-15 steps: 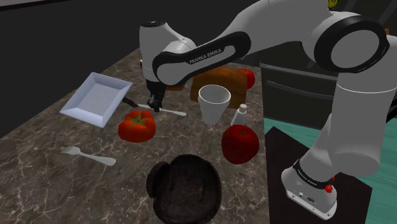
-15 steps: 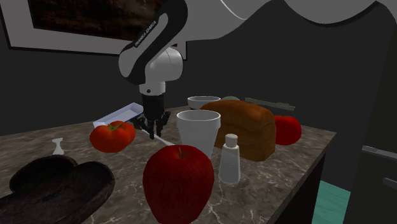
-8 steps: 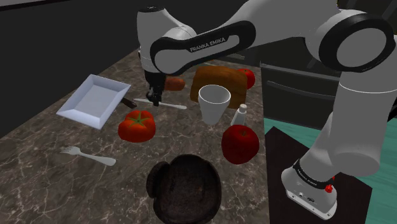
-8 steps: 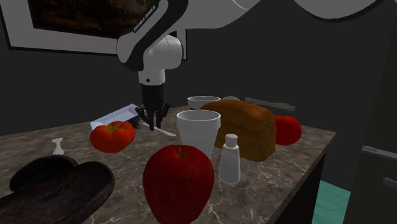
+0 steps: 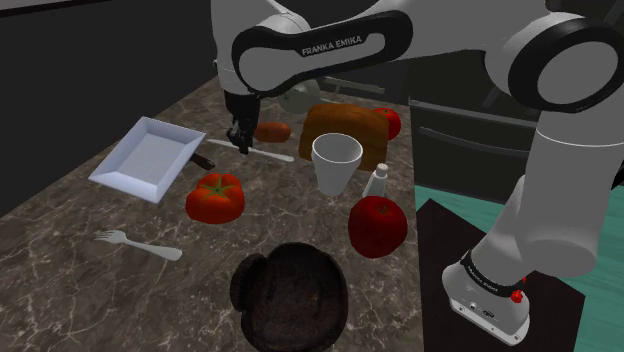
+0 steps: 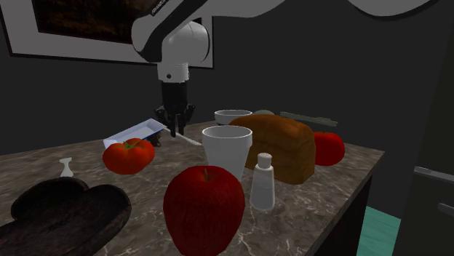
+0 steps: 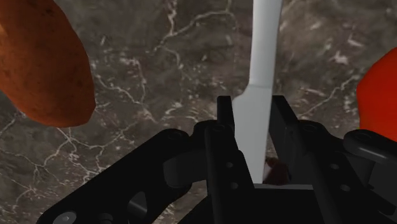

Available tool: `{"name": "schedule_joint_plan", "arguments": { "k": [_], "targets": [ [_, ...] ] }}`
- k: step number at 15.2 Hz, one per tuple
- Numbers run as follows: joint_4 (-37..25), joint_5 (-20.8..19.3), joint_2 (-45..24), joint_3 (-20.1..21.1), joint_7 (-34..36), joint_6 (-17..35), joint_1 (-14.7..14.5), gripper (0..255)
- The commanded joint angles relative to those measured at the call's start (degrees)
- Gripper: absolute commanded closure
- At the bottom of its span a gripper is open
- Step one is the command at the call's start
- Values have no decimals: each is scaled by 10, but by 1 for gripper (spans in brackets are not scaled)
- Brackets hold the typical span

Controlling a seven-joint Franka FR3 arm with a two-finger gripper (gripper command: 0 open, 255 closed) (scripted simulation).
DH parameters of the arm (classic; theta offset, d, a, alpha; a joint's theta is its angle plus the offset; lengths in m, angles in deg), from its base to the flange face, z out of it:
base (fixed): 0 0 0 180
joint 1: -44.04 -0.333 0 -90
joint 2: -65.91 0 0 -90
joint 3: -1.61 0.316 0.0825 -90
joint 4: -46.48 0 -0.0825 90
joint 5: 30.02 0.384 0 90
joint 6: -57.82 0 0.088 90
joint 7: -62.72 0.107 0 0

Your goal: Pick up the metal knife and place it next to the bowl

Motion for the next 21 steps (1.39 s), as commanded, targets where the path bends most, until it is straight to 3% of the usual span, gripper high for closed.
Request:
{"name": "schedule_joint_plan", "arguments": {
  "k": [1, 13, 21],
  "targets": [
    [-13, 1, 1, 1, 0, -14, -1, 255],
    [-103, 2, -1, 3, -6, -103, -6, 255],
    [-135, 16, -21, -25, -102, -109, 59, 255]
  ]
}}
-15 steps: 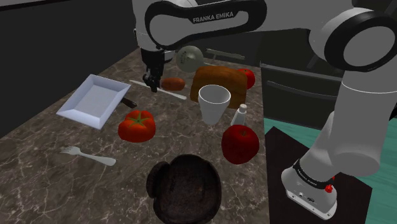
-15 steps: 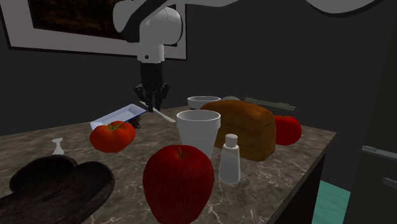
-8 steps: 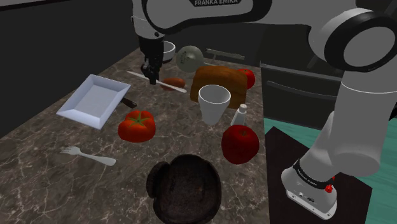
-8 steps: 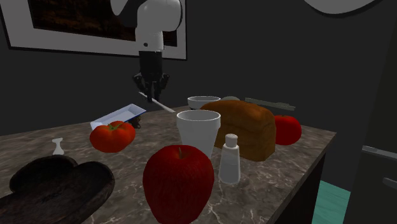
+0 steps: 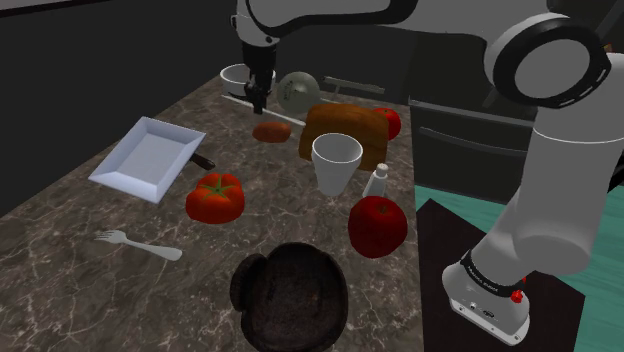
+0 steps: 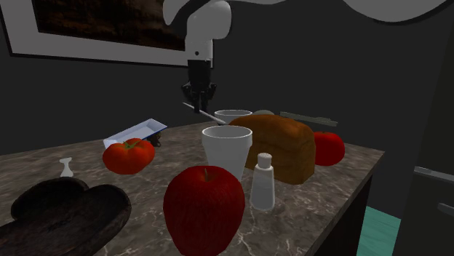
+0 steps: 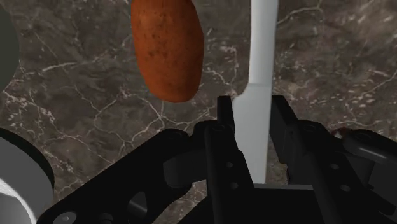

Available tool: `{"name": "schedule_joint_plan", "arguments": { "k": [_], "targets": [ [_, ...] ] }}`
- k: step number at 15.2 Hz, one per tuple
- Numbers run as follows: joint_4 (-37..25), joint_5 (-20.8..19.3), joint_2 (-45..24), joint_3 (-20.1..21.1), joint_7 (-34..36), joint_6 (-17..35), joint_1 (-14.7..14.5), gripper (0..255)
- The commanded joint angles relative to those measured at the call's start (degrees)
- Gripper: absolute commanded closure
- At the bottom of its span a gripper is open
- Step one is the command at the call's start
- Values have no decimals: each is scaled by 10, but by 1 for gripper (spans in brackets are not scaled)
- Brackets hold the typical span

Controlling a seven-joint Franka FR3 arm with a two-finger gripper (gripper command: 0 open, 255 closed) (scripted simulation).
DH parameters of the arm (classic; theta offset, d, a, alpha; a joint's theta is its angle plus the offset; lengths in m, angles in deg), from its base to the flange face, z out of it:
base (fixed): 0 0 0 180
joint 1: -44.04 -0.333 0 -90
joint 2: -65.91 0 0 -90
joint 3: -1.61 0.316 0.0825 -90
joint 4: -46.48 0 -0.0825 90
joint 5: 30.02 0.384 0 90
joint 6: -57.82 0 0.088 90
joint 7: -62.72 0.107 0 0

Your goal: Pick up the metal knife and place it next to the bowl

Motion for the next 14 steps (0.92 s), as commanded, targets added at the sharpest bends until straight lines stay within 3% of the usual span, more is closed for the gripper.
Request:
{"name": "schedule_joint_plan", "arguments": {
  "k": [1, 9, 14],
  "targets": [
    [-24, 2, -15, -7, -23, -9, 14, 255],
    [-135, 9, -86, -31, -113, -46, 71, 255],
    [-276, 9, -171, -44, -166, -100, 100, 255]
  ]
}}
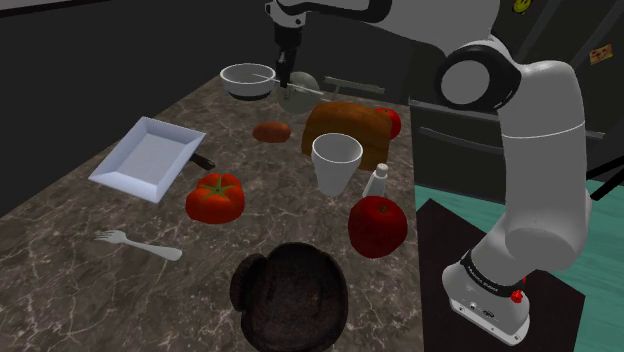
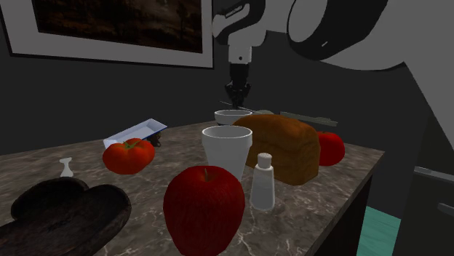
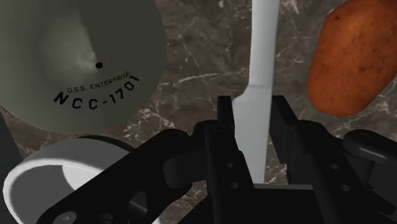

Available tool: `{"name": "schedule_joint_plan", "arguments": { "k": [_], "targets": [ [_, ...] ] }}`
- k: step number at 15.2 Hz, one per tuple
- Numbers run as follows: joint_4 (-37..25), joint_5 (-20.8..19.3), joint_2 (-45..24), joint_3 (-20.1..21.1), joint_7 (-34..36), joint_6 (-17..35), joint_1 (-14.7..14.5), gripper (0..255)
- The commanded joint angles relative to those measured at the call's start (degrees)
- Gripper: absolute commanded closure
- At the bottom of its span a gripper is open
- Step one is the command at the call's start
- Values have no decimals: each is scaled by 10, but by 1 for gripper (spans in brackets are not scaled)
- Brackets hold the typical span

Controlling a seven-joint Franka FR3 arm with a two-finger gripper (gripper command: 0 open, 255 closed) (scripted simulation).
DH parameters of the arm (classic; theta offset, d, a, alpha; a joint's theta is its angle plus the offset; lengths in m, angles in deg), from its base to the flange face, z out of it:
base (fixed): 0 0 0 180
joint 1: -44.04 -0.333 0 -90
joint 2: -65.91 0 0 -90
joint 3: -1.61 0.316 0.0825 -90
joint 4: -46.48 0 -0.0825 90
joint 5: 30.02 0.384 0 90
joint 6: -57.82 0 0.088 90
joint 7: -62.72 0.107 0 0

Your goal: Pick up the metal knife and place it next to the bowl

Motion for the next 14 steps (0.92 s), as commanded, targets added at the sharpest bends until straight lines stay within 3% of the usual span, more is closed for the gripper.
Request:
{"name": "schedule_joint_plan", "arguments": {
  "k": [1, 6, 14],
  "targets": [
    [-112, -2, -66, -7, -26, -46, 9, 255],
    [-13, 1, -31, -5, -23, 18, 18, 255],
    [84, 3, -11, -4, -21, 94, 25, 255]
  ]
}}
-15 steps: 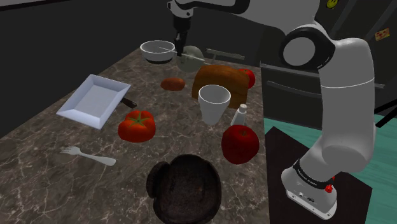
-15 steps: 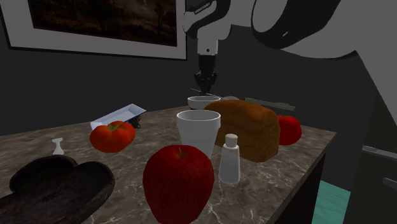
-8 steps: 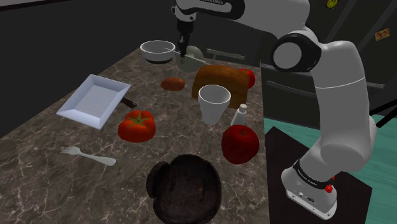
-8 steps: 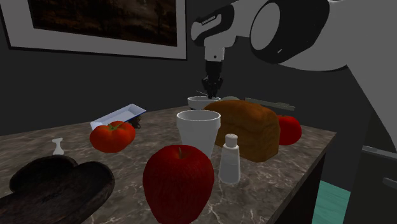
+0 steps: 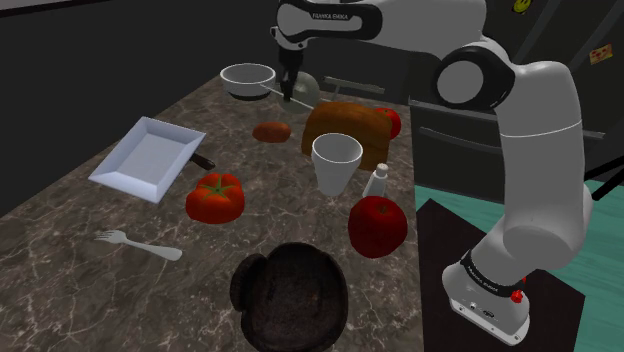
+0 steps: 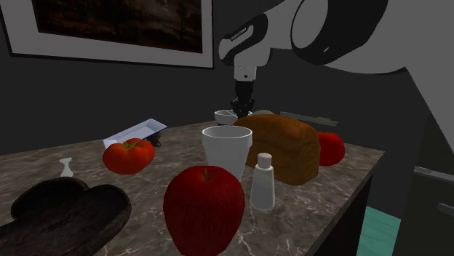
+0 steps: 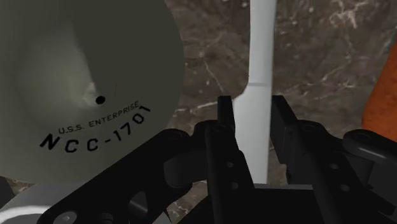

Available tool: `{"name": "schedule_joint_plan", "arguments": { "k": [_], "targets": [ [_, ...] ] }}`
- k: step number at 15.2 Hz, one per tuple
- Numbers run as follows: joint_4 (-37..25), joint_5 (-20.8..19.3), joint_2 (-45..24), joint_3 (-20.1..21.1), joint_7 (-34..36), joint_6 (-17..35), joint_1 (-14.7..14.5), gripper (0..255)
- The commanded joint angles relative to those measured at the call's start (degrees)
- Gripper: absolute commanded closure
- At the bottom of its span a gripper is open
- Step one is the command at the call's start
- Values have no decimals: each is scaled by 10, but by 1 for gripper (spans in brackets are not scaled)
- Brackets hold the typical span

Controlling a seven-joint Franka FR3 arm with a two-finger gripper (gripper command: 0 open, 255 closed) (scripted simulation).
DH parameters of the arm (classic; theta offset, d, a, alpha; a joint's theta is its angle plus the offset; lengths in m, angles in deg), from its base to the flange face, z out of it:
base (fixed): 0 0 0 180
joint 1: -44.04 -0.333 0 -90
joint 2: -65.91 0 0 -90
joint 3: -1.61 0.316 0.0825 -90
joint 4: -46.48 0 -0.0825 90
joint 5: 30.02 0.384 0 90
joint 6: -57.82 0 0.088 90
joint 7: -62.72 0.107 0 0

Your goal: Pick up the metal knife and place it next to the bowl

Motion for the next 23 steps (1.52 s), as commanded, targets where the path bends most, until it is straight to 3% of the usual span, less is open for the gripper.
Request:
{"name": "schedule_joint_plan", "arguments": {
  "k": [1, 14, 22, 23],
  "targets": [
    [18, 0, 2, 0, 0, 17, 2, 255],
    [112, -2, -3, -2, 3, 115, 6, 255],
    [112, -2, -3, -2, 3, 115, 6, 255],
    [111, -2, -3, -2, 3, 114, 6, 0]
  ]
}}
